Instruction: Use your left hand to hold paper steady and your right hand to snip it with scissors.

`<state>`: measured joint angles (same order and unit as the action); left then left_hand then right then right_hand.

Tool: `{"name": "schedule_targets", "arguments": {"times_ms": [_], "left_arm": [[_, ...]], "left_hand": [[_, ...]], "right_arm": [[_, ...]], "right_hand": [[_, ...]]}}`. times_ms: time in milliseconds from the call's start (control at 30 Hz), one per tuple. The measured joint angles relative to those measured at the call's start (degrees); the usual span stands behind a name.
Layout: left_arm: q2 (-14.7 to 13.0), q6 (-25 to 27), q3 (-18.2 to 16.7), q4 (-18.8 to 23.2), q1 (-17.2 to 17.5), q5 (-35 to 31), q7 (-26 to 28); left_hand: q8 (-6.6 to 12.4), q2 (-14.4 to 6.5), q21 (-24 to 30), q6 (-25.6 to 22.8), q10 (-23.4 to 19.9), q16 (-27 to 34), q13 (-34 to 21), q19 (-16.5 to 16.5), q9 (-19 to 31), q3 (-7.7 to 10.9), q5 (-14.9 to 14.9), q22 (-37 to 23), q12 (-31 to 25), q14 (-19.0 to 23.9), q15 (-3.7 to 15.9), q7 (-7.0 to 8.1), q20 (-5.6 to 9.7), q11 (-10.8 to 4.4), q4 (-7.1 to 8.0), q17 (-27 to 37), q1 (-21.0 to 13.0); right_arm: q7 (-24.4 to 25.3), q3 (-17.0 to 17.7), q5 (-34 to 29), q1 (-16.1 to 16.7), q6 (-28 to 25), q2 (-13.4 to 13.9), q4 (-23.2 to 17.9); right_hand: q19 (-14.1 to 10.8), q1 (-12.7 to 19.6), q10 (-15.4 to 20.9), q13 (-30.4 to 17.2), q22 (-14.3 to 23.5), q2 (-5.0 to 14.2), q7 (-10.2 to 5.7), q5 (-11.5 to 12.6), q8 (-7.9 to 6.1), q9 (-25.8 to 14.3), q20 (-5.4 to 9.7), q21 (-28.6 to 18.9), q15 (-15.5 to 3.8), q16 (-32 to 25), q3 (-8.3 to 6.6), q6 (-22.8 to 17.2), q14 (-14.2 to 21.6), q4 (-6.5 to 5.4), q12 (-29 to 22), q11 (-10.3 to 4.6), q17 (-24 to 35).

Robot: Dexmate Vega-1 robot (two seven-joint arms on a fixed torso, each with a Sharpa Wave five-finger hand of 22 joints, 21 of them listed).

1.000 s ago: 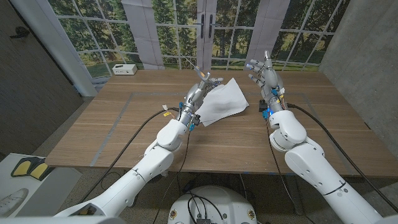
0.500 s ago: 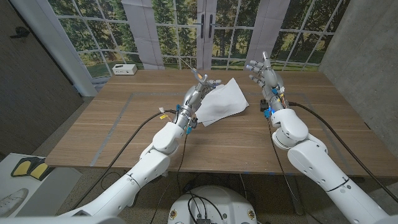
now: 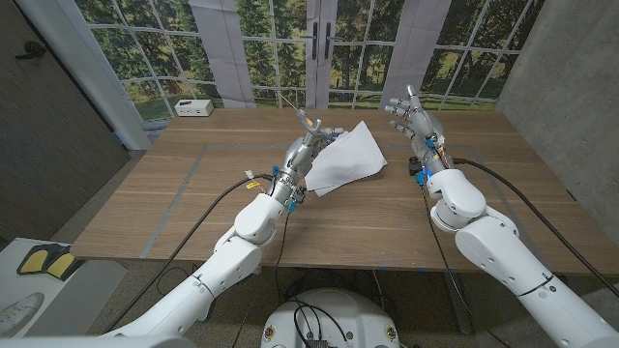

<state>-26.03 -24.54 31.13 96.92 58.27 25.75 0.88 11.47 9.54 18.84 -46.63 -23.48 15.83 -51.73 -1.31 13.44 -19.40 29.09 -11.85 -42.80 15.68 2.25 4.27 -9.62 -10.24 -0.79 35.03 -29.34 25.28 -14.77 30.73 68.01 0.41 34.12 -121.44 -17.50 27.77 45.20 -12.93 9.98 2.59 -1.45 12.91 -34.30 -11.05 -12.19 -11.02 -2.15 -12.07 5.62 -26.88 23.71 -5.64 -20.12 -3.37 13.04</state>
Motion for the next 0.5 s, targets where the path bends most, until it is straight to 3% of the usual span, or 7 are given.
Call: {"name": "schedule_targets", "arguments": {"times_ms": [133,500], "left_arm": [[-0.1,0.0,0.3,0.2,0.0,0.0,0.0],[-0.5,0.6,1.0,1.0,-0.1,0.1,-1.7]], "left_hand": [[0.01,0.0,0.0,0.1,0.0,-0.1,0.0,0.0,0.0,0.0,0.0,0.0,-0.2,0.0,0.0,0.12,0.0,0.0,0.0,0.0,0.0],[0.02,0.0,-0.2,0.2,0.2,-0.1,0.0,0.0,-0.1,0.0,0.4,0.0,-0.2,0.0,0.0,0.22,0.0,-0.19,0.0,0.0,0.0]], "right_arm": [[-0.1,0.0,-0.3,0.0,0.0,0.0,0.0],[-0.9,0.6,-1.8,-0.1,0.7,1.6,2.6]], "right_hand": [[0.0,0.0,-0.1,0.0,0.0,0.01,0.03,0.0,0.0,0.0,0.0,0.0,0.1,0.0,-0.19,0.6,-0.1,0.19,0.0,-0.12,0.0],[-0.1,2.1,-2.2,-0.2,0.0,1.43,-0.29,0.2,1.73,-0.3,1.35,0.0,-0.28,0.3,-1.38,1.1,-2.1,1.37,0.4,-0.73,-0.3]]}}
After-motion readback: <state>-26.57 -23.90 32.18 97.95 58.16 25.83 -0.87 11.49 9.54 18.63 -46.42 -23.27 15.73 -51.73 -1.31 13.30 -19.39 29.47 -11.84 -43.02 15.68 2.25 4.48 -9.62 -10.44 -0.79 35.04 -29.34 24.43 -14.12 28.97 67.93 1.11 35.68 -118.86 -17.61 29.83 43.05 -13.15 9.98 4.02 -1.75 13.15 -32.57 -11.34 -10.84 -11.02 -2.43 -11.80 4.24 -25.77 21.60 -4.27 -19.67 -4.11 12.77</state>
